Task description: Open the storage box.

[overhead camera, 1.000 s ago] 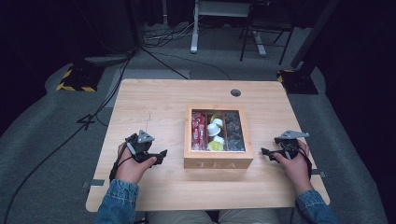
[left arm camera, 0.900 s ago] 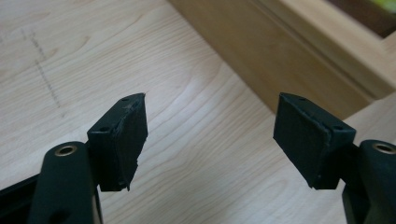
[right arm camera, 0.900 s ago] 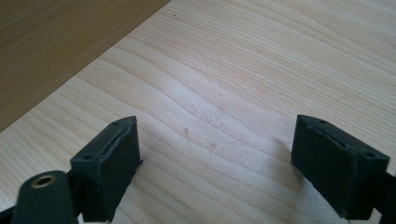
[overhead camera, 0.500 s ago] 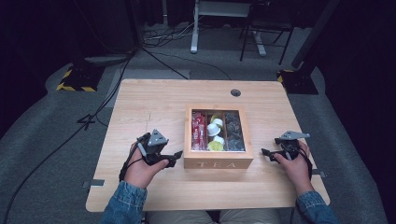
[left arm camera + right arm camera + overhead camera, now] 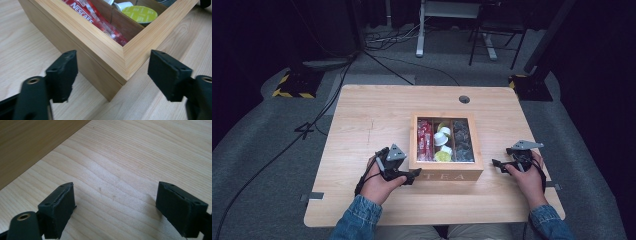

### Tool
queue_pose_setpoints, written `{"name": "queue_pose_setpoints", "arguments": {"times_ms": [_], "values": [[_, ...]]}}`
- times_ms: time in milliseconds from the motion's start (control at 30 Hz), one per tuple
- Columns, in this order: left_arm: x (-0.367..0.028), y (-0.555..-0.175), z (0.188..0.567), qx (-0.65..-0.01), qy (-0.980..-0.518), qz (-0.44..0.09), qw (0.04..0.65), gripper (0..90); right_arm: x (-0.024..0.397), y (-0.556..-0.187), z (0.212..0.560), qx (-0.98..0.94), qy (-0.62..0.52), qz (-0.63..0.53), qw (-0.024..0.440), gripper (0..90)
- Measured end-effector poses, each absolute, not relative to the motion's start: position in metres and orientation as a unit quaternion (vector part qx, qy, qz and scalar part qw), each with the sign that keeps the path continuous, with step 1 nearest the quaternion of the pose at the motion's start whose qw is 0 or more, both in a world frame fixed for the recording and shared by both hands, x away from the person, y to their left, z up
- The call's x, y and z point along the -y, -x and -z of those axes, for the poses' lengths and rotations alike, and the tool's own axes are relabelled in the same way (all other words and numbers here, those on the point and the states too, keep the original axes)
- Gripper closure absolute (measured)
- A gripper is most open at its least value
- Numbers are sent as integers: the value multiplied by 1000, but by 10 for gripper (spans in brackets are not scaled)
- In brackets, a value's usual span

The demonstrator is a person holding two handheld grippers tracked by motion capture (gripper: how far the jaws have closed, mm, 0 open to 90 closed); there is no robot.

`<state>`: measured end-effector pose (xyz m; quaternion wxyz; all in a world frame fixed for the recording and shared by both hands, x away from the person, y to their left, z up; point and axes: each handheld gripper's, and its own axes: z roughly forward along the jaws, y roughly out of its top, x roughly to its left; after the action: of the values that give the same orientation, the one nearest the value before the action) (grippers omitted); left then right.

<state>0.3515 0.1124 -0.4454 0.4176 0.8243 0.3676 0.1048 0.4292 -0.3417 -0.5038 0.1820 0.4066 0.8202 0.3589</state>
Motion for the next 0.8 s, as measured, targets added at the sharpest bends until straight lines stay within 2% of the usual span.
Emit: {"name": "queue_pose_setpoints", "arguments": {"times_ms": [533,800], "values": [[-108,-349,449,-344,-843,-118,398,304,341,-429,504,-820,-406,-360,182,158],[-109,-347,445,-342,-850,-118,384,370,341,-429,504,-820,-406,-360,182,158]]}}
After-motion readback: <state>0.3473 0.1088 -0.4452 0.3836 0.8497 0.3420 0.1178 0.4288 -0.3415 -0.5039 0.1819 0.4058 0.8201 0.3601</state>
